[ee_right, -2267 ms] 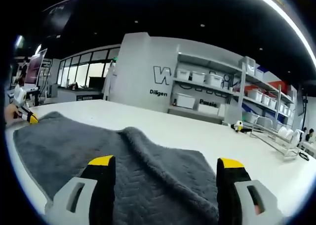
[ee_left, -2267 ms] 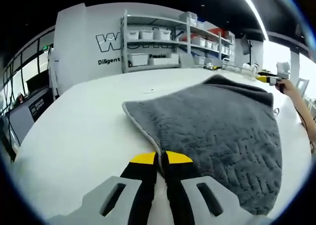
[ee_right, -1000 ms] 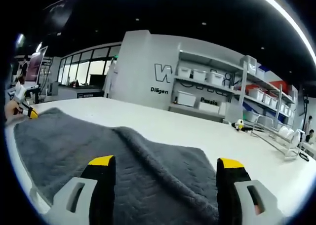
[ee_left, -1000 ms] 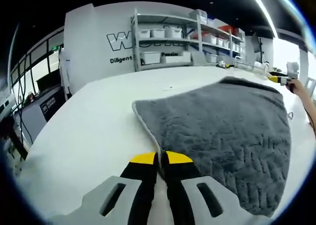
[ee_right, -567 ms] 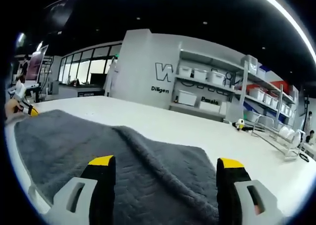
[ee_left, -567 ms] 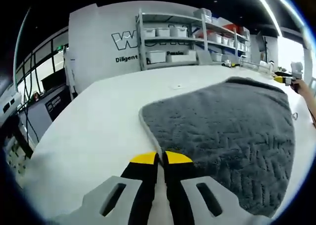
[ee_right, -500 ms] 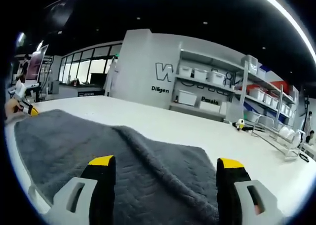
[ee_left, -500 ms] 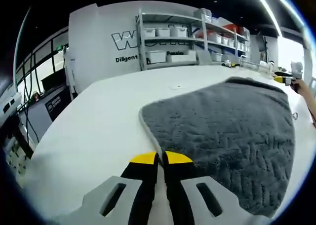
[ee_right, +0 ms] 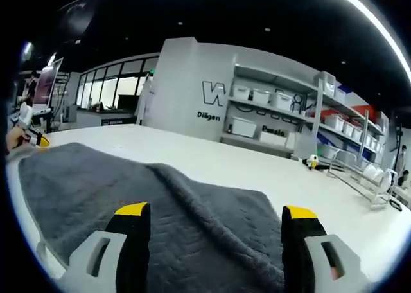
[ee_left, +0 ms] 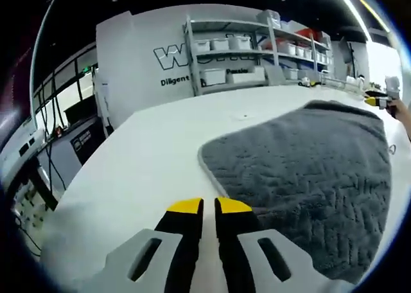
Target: Open the folded towel by lifting each exposed corner and separating the folded layers until the towel lies flat within the target outline without major curled edges
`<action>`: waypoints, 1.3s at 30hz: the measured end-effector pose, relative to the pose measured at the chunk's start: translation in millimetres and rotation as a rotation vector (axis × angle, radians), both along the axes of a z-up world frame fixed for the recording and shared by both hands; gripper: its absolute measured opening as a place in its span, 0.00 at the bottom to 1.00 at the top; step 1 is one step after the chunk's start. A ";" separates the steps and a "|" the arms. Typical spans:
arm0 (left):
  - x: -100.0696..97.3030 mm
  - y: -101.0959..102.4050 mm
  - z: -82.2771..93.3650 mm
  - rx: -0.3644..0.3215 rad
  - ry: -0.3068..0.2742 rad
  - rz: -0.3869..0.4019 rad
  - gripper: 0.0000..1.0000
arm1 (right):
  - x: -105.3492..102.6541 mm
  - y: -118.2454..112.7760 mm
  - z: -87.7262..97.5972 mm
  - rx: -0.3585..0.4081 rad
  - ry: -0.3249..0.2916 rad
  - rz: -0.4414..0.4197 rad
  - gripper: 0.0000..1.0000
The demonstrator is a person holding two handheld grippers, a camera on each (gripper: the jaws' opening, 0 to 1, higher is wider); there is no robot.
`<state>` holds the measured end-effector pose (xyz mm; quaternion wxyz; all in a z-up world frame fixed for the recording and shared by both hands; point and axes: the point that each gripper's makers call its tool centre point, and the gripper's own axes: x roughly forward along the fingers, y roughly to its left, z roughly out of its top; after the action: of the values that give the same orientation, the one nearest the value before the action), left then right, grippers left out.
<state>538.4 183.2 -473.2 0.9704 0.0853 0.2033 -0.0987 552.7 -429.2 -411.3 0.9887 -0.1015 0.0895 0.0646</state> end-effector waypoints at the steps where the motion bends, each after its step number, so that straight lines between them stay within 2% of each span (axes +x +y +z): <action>1: 0.3 -0.8 1.6 -0.012 -0.007 -0.001 0.08 | -0.1 0.3 0.0 -0.001 0.000 0.001 0.85; 4: 1.1 -7.3 6.6 -0.078 -0.027 -0.015 0.12 | -0.1 0.8 -0.1 -0.001 0.001 0.002 0.85; 14: 2.7 -23.7 11.8 -0.133 -0.049 -0.074 0.31 | -1.3 1.3 -0.1 0.001 -0.001 0.002 0.85; 17: 1.5 -31.7 14.2 -0.167 -0.053 -0.099 0.33 | -1.6 2.6 -1.2 -0.001 0.002 0.005 0.85; 22: 0.8 -43.4 15.3 -0.180 -0.052 -0.145 0.39 | -1.3 4.5 -2.5 -0.005 0.006 0.009 0.85; 24: 0.5 -50.2 17.9 -0.210 -0.061 -0.166 0.40 | -1.0 5.0 -3.1 -0.007 0.008 0.011 0.85; 29: -0.3 -54.7 24.8 -0.217 -0.086 -0.184 0.44 | 0.6 5.5 -3.9 -0.009 0.012 0.014 0.85; 39: 0.9 -68.6 37.7 -0.232 -0.135 -0.241 0.61 | 0.9 7.6 -5.0 -0.011 0.016 0.020 0.85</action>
<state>539.3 114.6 -435.5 0.9662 0.0030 0.1135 -0.2313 553.6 -421.7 -416.3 0.9867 -0.1073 0.0970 0.0747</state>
